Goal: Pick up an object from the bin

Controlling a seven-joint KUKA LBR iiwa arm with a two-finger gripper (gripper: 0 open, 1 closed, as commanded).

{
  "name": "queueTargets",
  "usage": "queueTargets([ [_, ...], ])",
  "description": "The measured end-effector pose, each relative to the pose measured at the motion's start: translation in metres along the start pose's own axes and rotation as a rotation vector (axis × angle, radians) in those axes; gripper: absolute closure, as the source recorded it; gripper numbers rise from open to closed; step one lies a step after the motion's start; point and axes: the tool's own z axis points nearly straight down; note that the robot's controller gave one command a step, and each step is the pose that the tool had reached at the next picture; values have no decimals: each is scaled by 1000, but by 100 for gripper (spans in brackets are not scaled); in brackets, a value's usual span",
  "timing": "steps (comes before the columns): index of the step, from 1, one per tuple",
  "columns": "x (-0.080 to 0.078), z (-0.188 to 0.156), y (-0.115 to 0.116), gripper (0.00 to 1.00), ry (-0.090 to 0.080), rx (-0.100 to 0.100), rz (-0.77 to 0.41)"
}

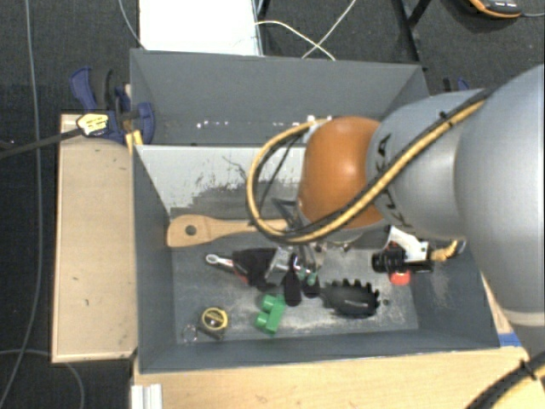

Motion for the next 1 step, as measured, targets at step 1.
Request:
queueTargets([
  [1, 15, -100, 15, 100, 0, 0, -12],
])
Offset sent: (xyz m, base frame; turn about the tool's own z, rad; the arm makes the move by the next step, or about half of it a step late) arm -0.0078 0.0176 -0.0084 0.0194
